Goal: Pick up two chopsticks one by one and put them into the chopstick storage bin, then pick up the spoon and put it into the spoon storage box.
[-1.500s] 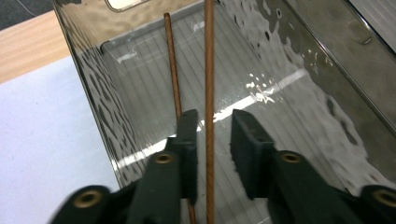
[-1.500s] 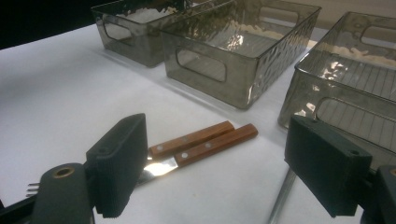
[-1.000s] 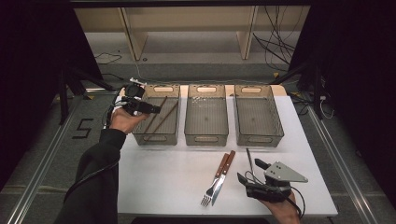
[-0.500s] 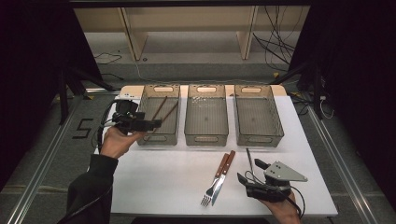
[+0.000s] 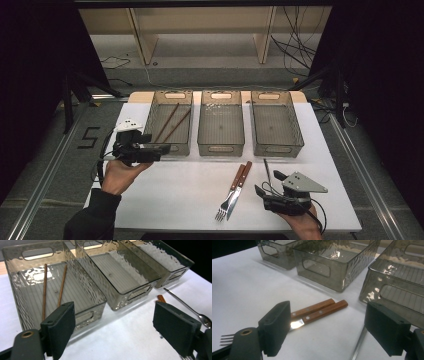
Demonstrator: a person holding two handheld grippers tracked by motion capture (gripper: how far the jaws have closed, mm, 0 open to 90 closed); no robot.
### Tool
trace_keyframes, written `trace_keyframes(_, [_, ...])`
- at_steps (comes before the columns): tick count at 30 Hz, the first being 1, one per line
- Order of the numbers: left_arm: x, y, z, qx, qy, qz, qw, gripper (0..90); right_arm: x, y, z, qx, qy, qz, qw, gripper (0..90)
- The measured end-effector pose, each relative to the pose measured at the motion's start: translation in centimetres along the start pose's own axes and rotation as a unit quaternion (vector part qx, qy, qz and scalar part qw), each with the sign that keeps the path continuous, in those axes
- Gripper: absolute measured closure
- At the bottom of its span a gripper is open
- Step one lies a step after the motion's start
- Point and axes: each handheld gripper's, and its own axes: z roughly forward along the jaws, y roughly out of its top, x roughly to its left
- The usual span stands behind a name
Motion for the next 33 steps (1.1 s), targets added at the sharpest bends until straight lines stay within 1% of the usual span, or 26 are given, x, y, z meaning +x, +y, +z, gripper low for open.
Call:
trace_keyframes(1, [0.0, -0.6, 0.0, -0.002, -0.001, -0.003, 1.0000, 17.2, 0.0, 0.0, 0.0, 0.002, -0.001, 0.001, 1.0000, 22.1])
trace_keyframes(2, [0.0, -0.6, 0.0, -0.002, -0.001, -0.003, 1.0000, 17.1, -0.1, 0.0, 0.0, 0.003, -0.001, 0.001, 1.0000, 22.1])
trace_keyframes(3, [-0.1, -1.3, 0.0, -0.002, 0.001, -0.004, 1.0000, 17.0, -0.1, 0.0, 0.0, 0.004, -0.002, 0.002, 1.0000, 22.1])
trace_keyframes(4, [-0.1, -1.3, 0.0, -0.002, 0.001, -0.004, 1.0000, 16.8, -0.1, 0.0, 0.0, 0.004, -0.002, 0.002, 1.0000, 22.1])
trace_keyframes(5, [-0.1, -2.0, 0.0, -0.004, 0.000, -0.007, 1.0000, 16.6, -0.1, 0.0, 0.0, 0.006, -0.003, 0.003, 1.0000, 22.2])
trace_keyframes(6, [-0.1, -2.0, 0.0, -0.004, 0.000, -0.007, 1.0000, 16.5, -0.1, 0.0, 0.0, 0.006, -0.003, 0.003, 1.0000, 22.2])
trace_keyframes(7, [-0.1, -2.7, 0.2, -0.002, -0.003, -0.006, 1.0000, 16.2, -0.1, 0.0, 0.0, 0.006, -0.001, 0.003, 1.0000, 22.1])
trace_keyframes(8, [-0.1, -2.7, 0.2, -0.002, -0.003, -0.006, 1.0000, 15.9, -0.1, 0.0, 0.0, 0.006, -0.001, 0.003, 1.0000, 22.1])
trace_keyframes(9, [0.0, -3.4, 0.3, -0.002, -0.004, -0.008, 1.0000, 15.9, -0.1, 0.0, 0.1, 0.007, -0.001, 0.002, 1.0000, 22.1])
trace_keyframes(11, [0.0, -4.1, 0.4, -0.005, -0.007, -0.013, 0.9999, 15.9, -0.1, -0.1, 0.1, 0.007, -0.001, -0.001, 1.0000, 22.2])
trace_keyframes(12, [0.0, -4.1, 0.4, -0.005, -0.007, -0.013, 0.9999, 15.9, -0.1, -0.1, 0.1, 0.008, -0.001, 0.000, 1.0000, 22.1])
trace_keyframes(13, [0.0, -4.8, 0.4, -0.010, -0.009, -0.015, 0.9998, 15.9, -0.1, -0.1, 0.1, 0.009, -0.002, 0.000, 1.0000, 22.1])
trace_keyframes(14, [0.0, -4.8, 0.4, -0.010, -0.009, -0.015, 0.9998, 15.9, -0.1, -0.1, 0.1, 0.009, -0.002, 0.000, 1.0000, 22.1])
trace_keyframes(15, [0.0, -5.4, 0.4, -0.014, -0.008, -0.017, 0.9997, 15.8, -0.1, -0.1, 0.1, 0.011, -0.003, 0.005, 0.9999, 22.1])
trace_keyframes(16, [0.0, -5.4, 0.4, -0.014, -0.008, -0.017, 0.9997, 15.8, -0.1, -0.1, 0.1, 0.011, -0.003, 0.005, 0.9999, 22.1])
trace_keyframes(17, [0.1, -5.8, 0.4, -0.016, -0.011, -0.020, 0.9996, 15.7, -0.1, -0.1, 0.1, 0.012, -0.001, 0.009, 0.9999, 22.1])
trace_keyframes(20, [0.1, -6.2, 0.4, -0.019, -0.012, -0.021, 0.9995, 15.7, -0.2, -0.1, 0.2, 0.017, -0.002, 0.015, 0.9997, 22.3])
trace_keyframes(21, [0.1, -6.5, 0.5, -0.023, -0.014, -0.019, 0.9995, 15.7, -0.4, -0.1, 0.3, 0.023, -0.001, 0.025, 0.9994, 22.6])
trace_keyframes(22, [0.1, -6.5, 0.5, -0.023, -0.014, -0.019, 0.9995, 15.7, -0.6, -0.2, 0.3, 0.026, -0.001, 0.029, 0.9992, 22.9])
trace_keyframes(24, [0.1, -6.9, 0.6, -0.024, -0.014, -0.019, 0.9994, 15.7, -0.7, -0.2, 0.3, 0.028, -0.003, 0.033, 0.9990, 23.0])
trace_keyframes(25, [0.1, -7.2, 0.7, -0.021, -0.014, -0.017, 0.9995, 15.7, -1.1, -0.2, 0.3, 0.038, -0.005, 0.045, 0.9983, 23.5])
trace_keyframes(27, [0.0, -7.5, 0.7, -0.024, -0.011, -0.013, 0.9996, 15.7, -1.5, -0.2, 0.3, 0.051, -0.009, 0.055, 0.9971, 24.2])
trace_keyframes(29, [0.1, -7.8, 0.7, -0.027, -0.013, -0.015, 0.9994, 15.7, -1.9, -0.2, 0.3, 0.070, -0.010, 0.067, 0.9953, 24.6])
trace_keyframes(30, [0.1, -7.8, 0.7, -0.027, -0.013, -0.015, 0.9994, 15.7, -2.1, -0.3, 0.4, 0.080, -0.013, 0.070, 0.9943, 24.9])
trace_keyframes(31, [0.1, -8.2, 0.6, -0.029, -0.011, -0.013, 0.9994, 15.7, -2.3, -0.2, 0.5, 0.092, -0.016, 0.072, 0.9930, 25.3])
trace_keyframes(33, [0.1, -8.5, 0.5, -0.031, -0.007, -0.013, 0.9994, 15.7, -2.4, -0.2, 0.6, 0.115, -0.021, 0.072, 0.9905, 26.3])
